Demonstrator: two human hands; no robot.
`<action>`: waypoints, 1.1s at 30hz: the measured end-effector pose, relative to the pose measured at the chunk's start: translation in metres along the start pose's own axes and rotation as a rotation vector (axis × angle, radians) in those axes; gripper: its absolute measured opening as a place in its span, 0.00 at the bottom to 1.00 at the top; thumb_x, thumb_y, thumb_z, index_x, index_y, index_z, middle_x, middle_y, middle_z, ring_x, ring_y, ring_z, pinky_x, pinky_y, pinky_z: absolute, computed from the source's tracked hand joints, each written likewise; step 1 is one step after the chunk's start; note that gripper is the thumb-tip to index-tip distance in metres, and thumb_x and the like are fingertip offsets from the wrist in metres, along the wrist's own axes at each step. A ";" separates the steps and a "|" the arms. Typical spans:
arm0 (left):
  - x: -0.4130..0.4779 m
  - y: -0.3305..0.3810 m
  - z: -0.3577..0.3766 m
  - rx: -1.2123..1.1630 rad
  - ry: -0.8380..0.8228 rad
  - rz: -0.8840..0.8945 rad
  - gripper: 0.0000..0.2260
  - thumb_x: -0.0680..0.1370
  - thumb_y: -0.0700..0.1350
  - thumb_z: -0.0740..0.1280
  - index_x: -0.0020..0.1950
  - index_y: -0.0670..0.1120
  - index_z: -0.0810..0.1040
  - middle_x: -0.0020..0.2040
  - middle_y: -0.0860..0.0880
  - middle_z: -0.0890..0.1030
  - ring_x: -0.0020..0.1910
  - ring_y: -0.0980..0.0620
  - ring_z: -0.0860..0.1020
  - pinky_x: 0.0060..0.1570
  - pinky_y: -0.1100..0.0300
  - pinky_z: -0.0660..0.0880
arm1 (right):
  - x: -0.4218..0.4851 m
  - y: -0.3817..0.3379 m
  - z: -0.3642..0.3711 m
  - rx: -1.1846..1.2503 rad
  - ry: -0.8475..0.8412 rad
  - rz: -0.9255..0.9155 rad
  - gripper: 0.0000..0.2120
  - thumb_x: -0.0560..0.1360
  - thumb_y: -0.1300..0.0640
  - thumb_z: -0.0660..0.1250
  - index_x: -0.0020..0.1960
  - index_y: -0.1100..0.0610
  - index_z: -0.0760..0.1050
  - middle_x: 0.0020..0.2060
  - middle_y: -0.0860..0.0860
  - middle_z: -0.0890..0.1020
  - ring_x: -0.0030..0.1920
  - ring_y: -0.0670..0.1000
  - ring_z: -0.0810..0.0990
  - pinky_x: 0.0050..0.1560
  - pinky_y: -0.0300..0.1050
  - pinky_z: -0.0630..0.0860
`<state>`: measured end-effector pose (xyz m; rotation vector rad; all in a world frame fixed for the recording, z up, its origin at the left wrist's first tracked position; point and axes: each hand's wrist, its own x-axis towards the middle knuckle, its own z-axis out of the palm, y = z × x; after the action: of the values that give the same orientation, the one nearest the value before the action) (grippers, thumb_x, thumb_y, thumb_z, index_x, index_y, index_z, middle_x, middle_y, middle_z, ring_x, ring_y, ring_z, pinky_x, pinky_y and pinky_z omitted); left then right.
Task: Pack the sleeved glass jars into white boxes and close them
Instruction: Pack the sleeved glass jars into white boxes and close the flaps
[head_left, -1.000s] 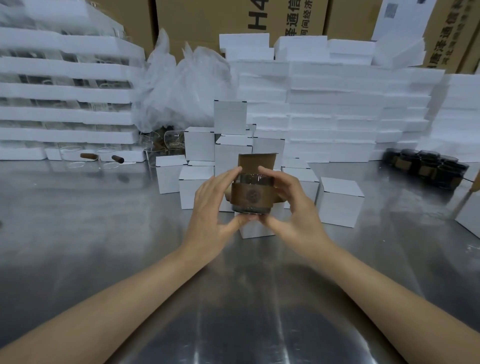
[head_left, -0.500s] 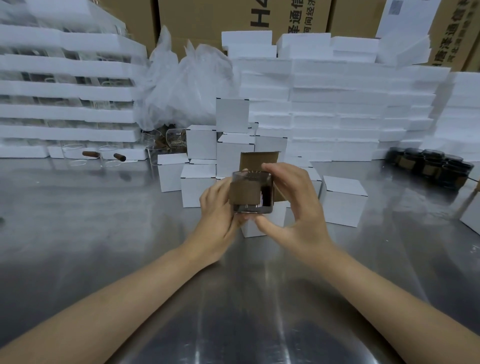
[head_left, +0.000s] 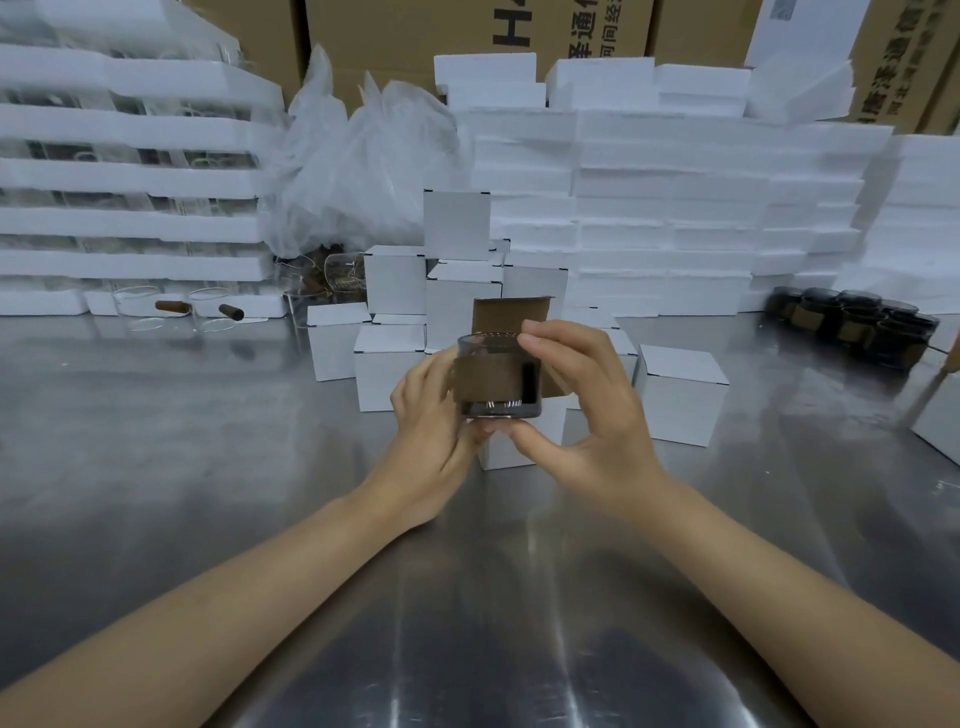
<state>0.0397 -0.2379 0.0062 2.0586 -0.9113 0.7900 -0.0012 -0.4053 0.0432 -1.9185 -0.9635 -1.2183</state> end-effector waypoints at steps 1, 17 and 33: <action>0.000 0.000 -0.001 -0.014 0.006 -0.015 0.28 0.79 0.65 0.47 0.73 0.51 0.63 0.70 0.50 0.66 0.68 0.54 0.59 0.68 0.53 0.56 | 0.000 0.002 -0.001 -0.003 0.000 0.015 0.30 0.66 0.67 0.76 0.65 0.60 0.69 0.60 0.55 0.71 0.63 0.48 0.71 0.63 0.43 0.71; 0.000 0.009 -0.010 -0.245 0.187 -0.002 0.28 0.73 0.55 0.68 0.70 0.62 0.60 0.66 0.64 0.65 0.68 0.57 0.67 0.69 0.48 0.65 | -0.007 0.013 -0.001 -0.078 -0.148 0.246 0.35 0.68 0.53 0.74 0.72 0.55 0.64 0.63 0.46 0.73 0.65 0.48 0.72 0.68 0.49 0.68; 0.001 0.011 -0.012 -0.253 0.146 -0.056 0.34 0.70 0.48 0.74 0.73 0.52 0.63 0.70 0.53 0.70 0.69 0.54 0.69 0.66 0.56 0.67 | -0.009 0.010 -0.001 0.109 -0.068 0.477 0.33 0.63 0.55 0.81 0.59 0.41 0.66 0.57 0.44 0.79 0.58 0.51 0.77 0.63 0.56 0.71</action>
<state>0.0285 -0.2340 0.0179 1.7755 -0.8243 0.7437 0.0044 -0.4136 0.0341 -1.9616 -0.5426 -0.8113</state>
